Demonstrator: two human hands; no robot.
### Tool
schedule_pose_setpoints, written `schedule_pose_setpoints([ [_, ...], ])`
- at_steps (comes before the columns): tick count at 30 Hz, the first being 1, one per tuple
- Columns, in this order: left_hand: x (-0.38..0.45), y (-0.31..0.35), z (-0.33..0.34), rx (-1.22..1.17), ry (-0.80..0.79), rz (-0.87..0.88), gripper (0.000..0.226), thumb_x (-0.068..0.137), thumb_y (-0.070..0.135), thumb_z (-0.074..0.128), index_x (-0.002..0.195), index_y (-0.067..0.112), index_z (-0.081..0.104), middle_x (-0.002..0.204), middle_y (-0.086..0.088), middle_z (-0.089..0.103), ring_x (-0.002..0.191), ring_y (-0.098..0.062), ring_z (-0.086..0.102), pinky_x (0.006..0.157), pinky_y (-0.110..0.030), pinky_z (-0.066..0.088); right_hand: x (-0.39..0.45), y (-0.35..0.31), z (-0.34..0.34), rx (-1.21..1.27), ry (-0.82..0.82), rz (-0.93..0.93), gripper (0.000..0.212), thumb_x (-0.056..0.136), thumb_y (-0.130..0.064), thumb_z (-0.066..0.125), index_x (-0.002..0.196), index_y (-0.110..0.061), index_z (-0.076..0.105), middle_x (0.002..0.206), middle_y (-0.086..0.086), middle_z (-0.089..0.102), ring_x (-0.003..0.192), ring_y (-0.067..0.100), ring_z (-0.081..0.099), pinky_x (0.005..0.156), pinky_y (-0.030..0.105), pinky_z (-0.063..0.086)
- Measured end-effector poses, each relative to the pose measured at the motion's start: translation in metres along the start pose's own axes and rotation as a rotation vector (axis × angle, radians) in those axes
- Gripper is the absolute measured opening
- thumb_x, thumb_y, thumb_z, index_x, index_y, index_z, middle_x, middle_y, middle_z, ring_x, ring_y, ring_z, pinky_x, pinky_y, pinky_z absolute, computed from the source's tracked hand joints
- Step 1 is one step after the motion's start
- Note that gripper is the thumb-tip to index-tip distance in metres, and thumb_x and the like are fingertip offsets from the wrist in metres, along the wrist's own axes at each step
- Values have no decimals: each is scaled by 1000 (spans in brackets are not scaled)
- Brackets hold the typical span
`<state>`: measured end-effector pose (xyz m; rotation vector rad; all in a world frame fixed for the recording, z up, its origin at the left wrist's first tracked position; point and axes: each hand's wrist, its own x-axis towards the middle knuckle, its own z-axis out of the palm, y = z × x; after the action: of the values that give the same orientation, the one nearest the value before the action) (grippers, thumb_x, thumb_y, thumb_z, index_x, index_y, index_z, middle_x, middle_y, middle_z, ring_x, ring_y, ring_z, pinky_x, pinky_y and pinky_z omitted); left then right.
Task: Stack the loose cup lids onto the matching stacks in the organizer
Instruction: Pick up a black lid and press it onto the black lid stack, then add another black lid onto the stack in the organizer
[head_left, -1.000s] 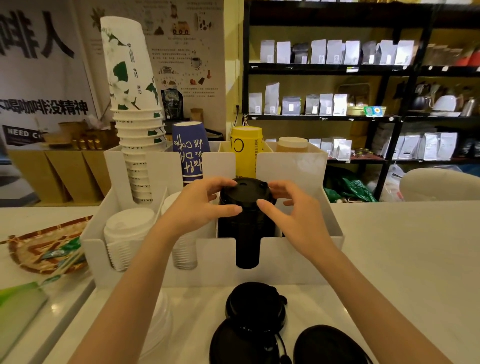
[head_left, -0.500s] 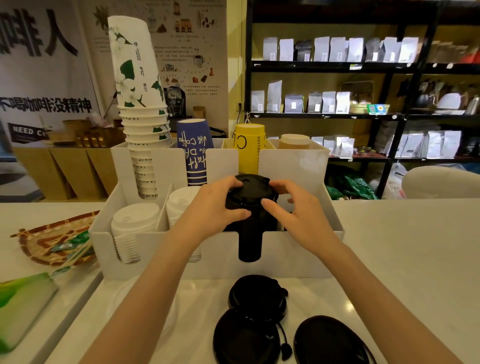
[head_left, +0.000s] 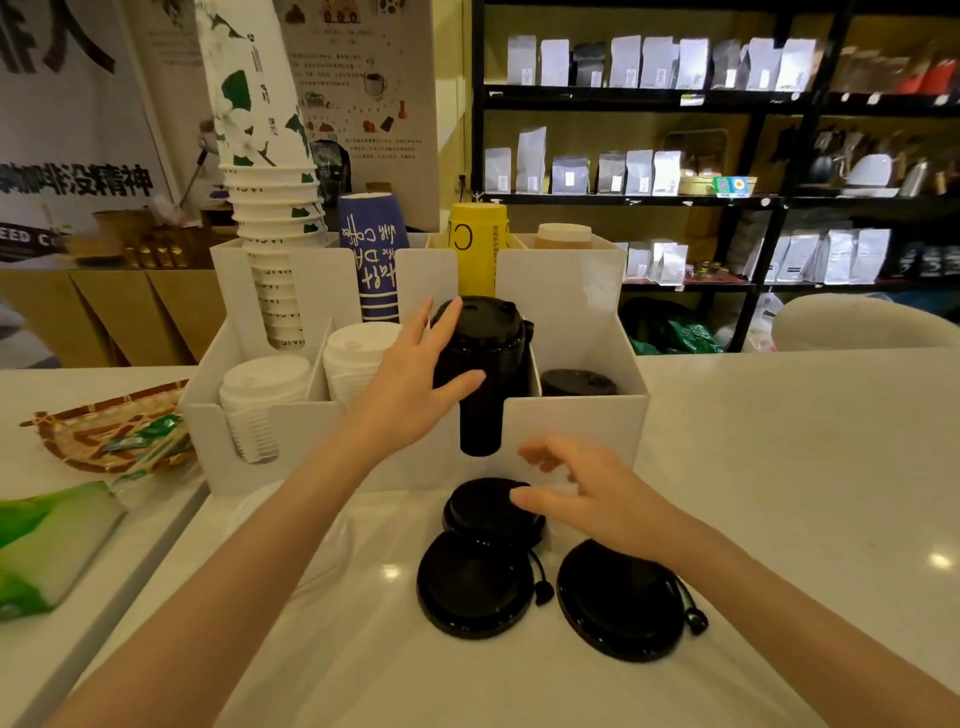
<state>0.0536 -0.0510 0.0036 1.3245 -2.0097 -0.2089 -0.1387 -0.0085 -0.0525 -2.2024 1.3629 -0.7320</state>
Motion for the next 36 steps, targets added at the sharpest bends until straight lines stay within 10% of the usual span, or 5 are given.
schedule_pose_setpoints([
  [6,-52,6,4,-67,131,142,45,84,29,54,126,21,45,131,0,48,113,-3,41,95,-22,37,-6,6,7,77,-174,99,65,77,-44,62,133,-23,36,139,-2,44,123,11,43,94,23,38],
  [11,-76,-4,19,-52,-233,-100,54,77,49,56,124,25,47,129,2,53,114,-12,49,94,-33,44,-10,10,11,75,-154,106,68,76,-45,63,134,-23,35,138,0,47,121,12,46,95,25,39],
  [17,-82,0,28,-95,-421,-177,54,72,36,68,121,19,50,119,0,59,105,-8,51,69,-8,40,-13,10,11,84,-164,117,66,77,-44,61,134,-22,36,136,1,48,121,14,46,99,29,39],
  [25,-71,6,15,-108,-382,-146,57,70,38,70,122,24,52,117,5,62,104,-4,54,70,-5,38,-12,8,2,172,-120,116,59,76,-45,62,128,-21,45,126,0,57,114,12,53,100,37,44],
  [36,-25,33,-48,-174,-116,-52,64,55,49,72,114,28,60,98,9,65,81,5,59,77,-14,45,14,-39,-54,288,104,-7,46,77,-39,61,120,-23,54,112,-6,63,101,4,59,80,16,47],
])
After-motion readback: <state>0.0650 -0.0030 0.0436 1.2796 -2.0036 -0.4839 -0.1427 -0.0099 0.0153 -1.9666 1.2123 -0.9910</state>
